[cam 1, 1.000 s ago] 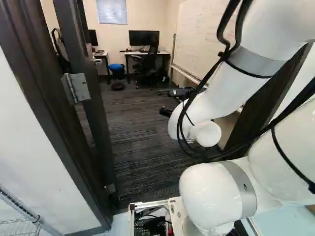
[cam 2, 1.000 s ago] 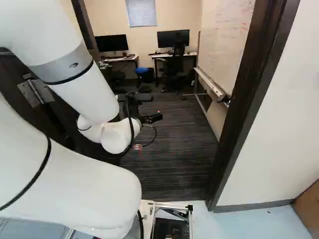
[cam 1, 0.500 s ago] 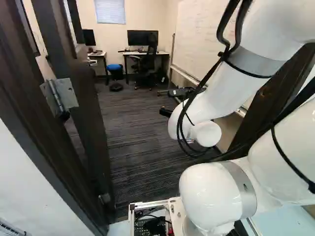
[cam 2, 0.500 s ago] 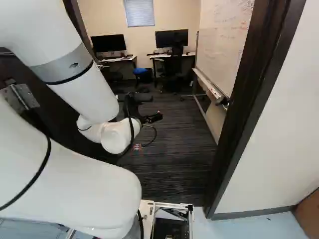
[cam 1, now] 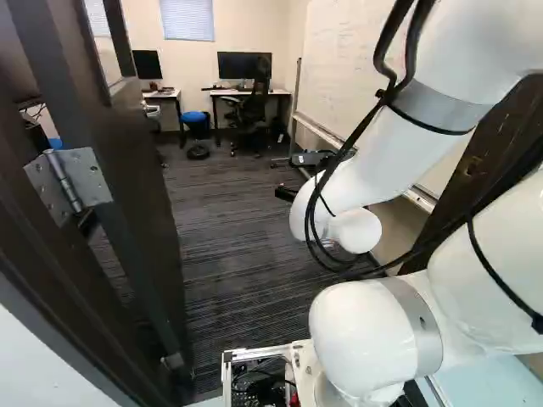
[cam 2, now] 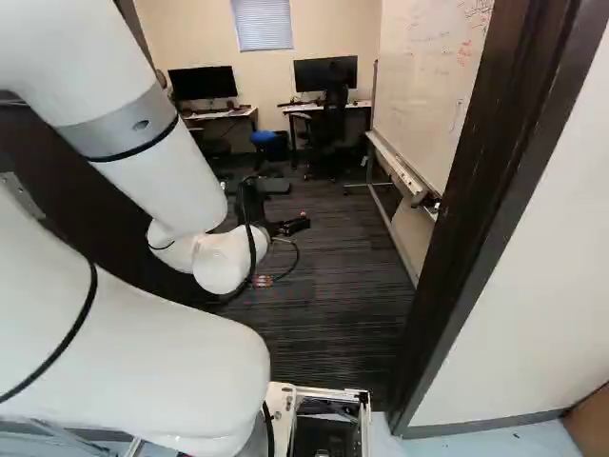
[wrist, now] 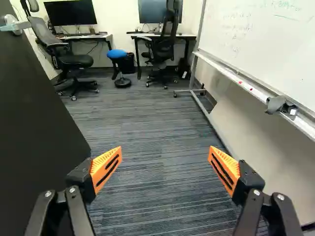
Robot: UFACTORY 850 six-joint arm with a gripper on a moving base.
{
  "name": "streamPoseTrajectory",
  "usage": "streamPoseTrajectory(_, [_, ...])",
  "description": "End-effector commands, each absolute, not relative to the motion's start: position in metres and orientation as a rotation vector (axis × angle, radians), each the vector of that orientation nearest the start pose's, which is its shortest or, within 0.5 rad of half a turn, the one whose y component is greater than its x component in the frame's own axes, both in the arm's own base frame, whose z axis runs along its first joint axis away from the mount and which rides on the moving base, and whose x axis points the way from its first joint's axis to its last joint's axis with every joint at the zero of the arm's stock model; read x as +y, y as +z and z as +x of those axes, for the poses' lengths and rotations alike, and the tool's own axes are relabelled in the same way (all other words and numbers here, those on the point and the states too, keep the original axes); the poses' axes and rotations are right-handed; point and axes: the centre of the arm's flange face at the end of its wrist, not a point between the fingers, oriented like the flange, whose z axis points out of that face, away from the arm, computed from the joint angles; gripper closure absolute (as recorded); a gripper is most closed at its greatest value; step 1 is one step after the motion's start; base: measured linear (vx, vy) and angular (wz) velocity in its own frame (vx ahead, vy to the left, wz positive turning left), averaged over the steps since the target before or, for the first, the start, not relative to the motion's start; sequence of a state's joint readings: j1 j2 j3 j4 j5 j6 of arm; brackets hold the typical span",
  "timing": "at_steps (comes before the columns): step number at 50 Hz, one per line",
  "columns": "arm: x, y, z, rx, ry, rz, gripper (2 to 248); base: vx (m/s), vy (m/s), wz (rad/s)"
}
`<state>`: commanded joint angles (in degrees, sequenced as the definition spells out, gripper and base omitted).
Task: Open the door and move inside
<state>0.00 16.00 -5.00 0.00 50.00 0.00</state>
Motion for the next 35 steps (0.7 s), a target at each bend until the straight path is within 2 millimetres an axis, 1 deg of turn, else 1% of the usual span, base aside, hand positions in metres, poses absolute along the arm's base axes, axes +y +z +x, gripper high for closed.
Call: streamPoseTrajectory(35, [0.0000,0.3656,0.2703,0.000,-1.824,-2.558,3,0.124,0.024,0.106])
